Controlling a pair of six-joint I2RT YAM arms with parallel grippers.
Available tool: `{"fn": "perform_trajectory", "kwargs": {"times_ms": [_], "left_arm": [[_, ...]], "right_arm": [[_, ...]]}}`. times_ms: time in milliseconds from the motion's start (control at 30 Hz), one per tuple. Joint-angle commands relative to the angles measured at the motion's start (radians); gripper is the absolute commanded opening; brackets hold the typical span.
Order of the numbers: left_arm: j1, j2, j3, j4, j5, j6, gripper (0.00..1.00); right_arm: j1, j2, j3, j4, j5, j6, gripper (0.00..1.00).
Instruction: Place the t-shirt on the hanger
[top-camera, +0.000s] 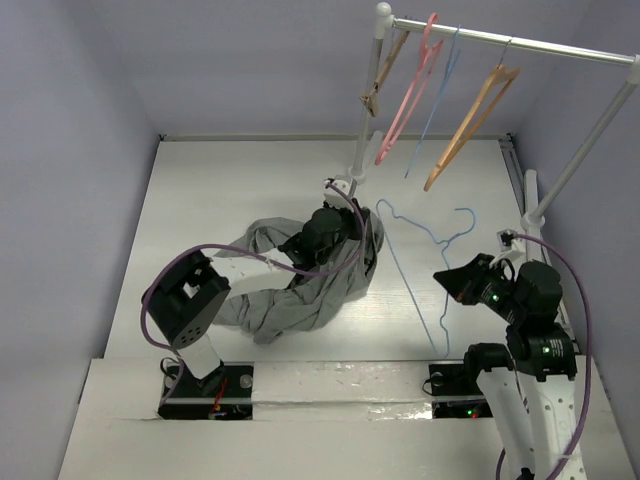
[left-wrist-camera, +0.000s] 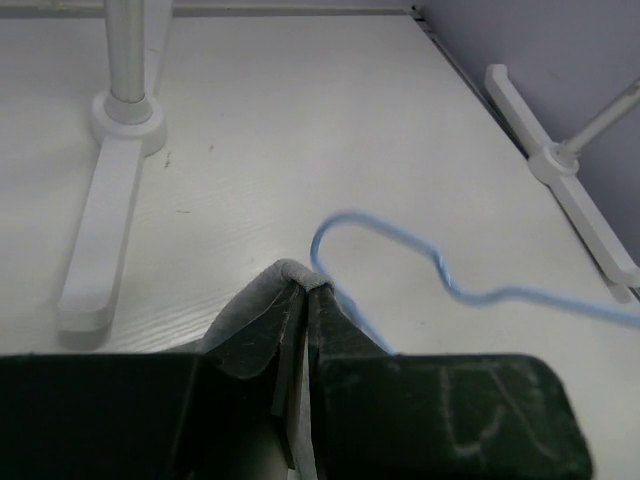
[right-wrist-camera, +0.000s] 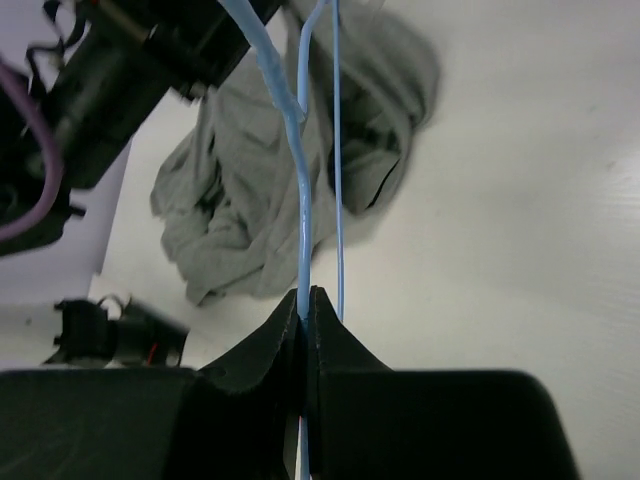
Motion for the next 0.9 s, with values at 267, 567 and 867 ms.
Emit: {"fn": "perform_trajectory", "kwargs": {"times_ms": [267, 567, 867], "left_arm": [[0.048, 0.083, 0.182, -0.07, -0.061, 0.067, 0.0], [0.059, 0.037, 0.139, -0.056, -0.023, 0.055, 0.0], [0.002, -0.121, 0.004, -0.039, -0.032, 0.037, 0.0]], "right_arm": [[0.11, -0.021, -0.006, -0.067, -0.112, -0.003, 0.0], [0.12, -0.015, -0.027, -0.031, -0.037, -0.009, 0.0], [0.12, 0.045, -0.007, 0.081, -0.009, 0.023, 0.0]]}}
